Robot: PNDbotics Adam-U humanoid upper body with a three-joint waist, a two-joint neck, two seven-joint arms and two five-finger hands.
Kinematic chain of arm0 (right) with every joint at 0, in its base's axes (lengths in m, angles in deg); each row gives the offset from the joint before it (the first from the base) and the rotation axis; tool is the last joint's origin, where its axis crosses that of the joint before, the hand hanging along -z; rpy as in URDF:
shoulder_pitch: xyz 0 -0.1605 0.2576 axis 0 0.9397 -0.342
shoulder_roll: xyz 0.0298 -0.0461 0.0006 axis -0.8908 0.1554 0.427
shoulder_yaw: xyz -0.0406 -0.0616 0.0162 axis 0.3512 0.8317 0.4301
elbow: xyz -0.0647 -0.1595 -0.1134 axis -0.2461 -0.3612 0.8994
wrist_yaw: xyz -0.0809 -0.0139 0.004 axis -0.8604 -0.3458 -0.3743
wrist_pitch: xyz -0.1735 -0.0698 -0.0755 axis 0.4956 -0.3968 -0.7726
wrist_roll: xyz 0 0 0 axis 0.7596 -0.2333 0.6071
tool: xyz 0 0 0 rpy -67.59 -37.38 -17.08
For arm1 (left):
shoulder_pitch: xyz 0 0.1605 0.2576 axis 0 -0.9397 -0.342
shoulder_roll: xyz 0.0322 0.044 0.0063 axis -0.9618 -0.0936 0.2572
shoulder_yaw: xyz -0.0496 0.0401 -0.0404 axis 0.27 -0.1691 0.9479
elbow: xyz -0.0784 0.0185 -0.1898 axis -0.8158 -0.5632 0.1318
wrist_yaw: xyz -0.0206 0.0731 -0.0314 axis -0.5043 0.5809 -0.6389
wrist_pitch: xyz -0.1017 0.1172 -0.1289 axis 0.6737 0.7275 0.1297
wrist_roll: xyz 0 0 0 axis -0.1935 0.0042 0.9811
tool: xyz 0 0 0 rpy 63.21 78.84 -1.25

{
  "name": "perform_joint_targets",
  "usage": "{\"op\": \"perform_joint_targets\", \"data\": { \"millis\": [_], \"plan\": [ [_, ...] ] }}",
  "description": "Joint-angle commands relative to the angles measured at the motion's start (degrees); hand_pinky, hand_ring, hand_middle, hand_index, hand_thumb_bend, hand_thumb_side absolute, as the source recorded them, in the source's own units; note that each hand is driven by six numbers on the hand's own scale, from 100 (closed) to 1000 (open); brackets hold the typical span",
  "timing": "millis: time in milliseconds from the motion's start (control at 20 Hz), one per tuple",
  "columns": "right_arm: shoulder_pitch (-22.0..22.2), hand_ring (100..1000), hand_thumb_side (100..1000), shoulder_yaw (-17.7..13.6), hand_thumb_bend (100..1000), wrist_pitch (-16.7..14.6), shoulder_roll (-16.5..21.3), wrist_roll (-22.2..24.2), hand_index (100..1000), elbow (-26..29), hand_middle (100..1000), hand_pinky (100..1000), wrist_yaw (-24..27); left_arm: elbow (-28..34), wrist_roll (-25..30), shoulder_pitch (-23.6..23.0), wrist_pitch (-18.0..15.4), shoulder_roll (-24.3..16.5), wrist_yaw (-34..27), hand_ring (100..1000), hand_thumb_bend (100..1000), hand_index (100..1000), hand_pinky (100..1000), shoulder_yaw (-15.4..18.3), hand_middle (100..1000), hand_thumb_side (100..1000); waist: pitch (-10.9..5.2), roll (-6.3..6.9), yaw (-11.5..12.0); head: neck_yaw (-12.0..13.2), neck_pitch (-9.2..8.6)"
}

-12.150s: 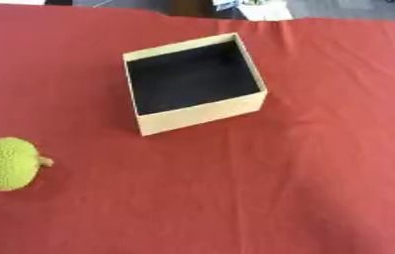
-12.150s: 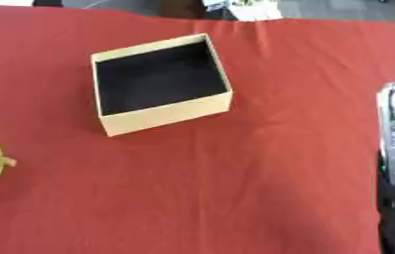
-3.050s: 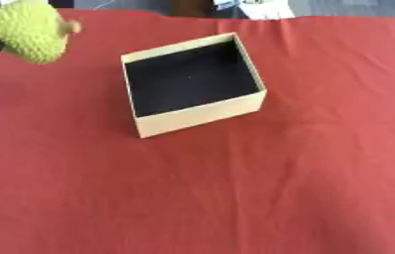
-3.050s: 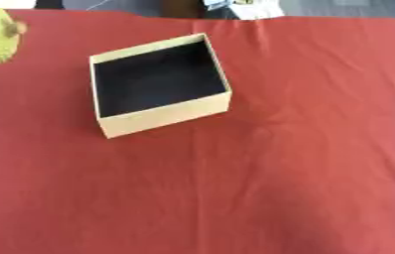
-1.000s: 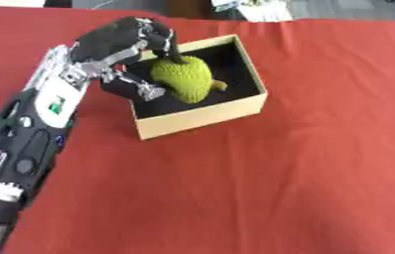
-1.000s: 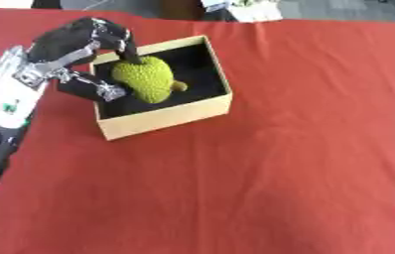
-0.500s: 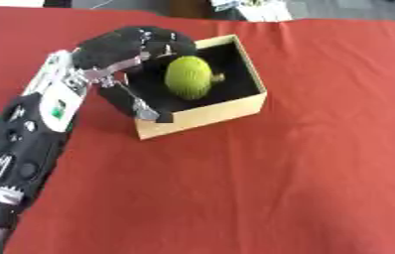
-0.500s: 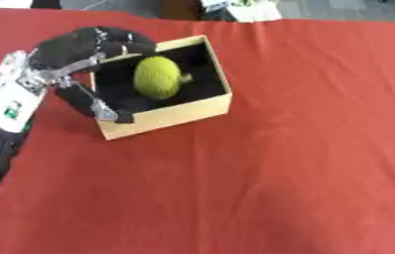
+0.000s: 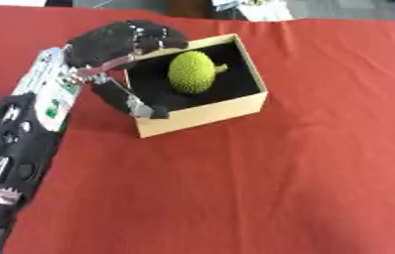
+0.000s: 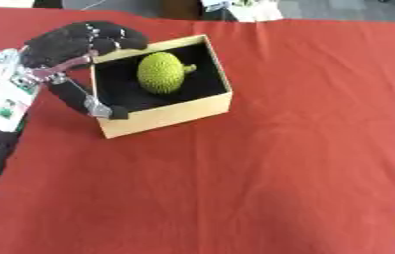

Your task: Pick up objects on the table and place them in the box.

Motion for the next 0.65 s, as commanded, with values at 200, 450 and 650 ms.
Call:
{"op": "perform_joint_targets", "data": {
  "millis": [200, 450, 650],
  "plan": [
    [-0.19, 870, 614, -0.81, 100, 0.51, 2.25, -0.42, 536, 1.18, 550, 743, -0.67, 9.24, -5.58, -2.50, 5.07, -6.01, -5.22, 762, 471, 880, 775, 8.31, 764, 687, -1.81, 0.19, 1.16, -3.73, -0.16],
    [-0.05, 867, 612, -1.42, 100, 1.27, 3.52, -0.60, 536, 1.18, 551, 744, -1.31, 16.60, -10.11, -9.43, 9.59, -10.51, -9.75, 730, 451, 861, 752, 11.77, 738, 699, -1.83, 0.08, 2.71, -5.89, -0.47],
    [0.20, 866, 611, -2.06, 100, 1.97, 4.38, -0.87, 536, 1.18, 551, 744, -1.79, 22.23, -13.57, -15.05, 12.04, -14.11, -13.21, 711, 448, 838, 726, 12.25, 722, 697, -1.74, -0.15, 4.13, -7.60, -0.40]
  ]
}}
